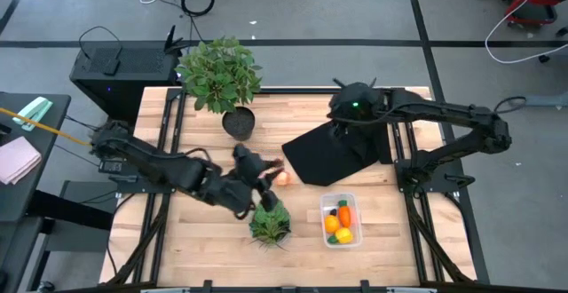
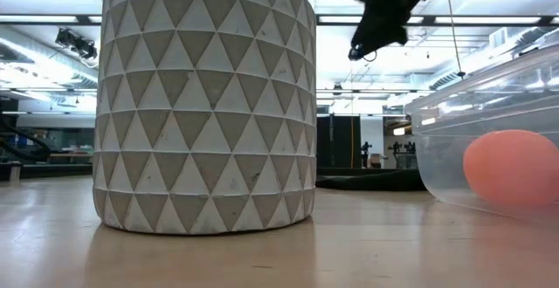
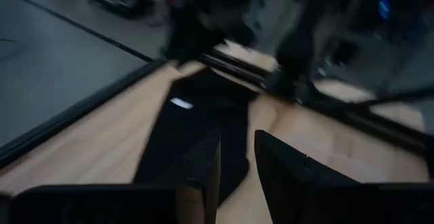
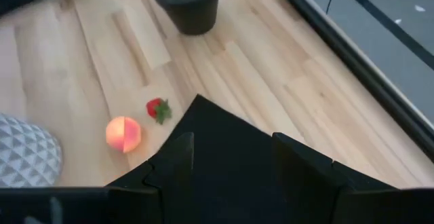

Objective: Pick and placing Produce into tupperware
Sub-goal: Put the strawberry into the transparent bin

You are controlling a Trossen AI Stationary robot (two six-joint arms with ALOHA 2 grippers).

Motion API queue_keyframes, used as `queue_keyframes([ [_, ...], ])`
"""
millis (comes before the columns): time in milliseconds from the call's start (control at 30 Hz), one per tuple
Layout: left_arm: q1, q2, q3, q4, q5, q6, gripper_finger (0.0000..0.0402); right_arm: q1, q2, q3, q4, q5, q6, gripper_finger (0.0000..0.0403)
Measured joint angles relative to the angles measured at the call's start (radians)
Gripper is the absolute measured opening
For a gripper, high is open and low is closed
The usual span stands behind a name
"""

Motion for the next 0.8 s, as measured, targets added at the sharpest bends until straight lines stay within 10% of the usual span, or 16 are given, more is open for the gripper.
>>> queue_keyframes([
  [367, -0.097, -0.278, -0.328, 0.006, -0.233, -0.216, 0.0069, -0.053, 0.148, 0.0, 0.202, -0.175, -0.012, 0.0205],
  [800, -0.106, -0.579, -0.553, 0.042, -0.201, -0.102, 0.003, -0.062, 0.349, 0.0, 0.319, -0.276, 0.014, 0.0205],
])
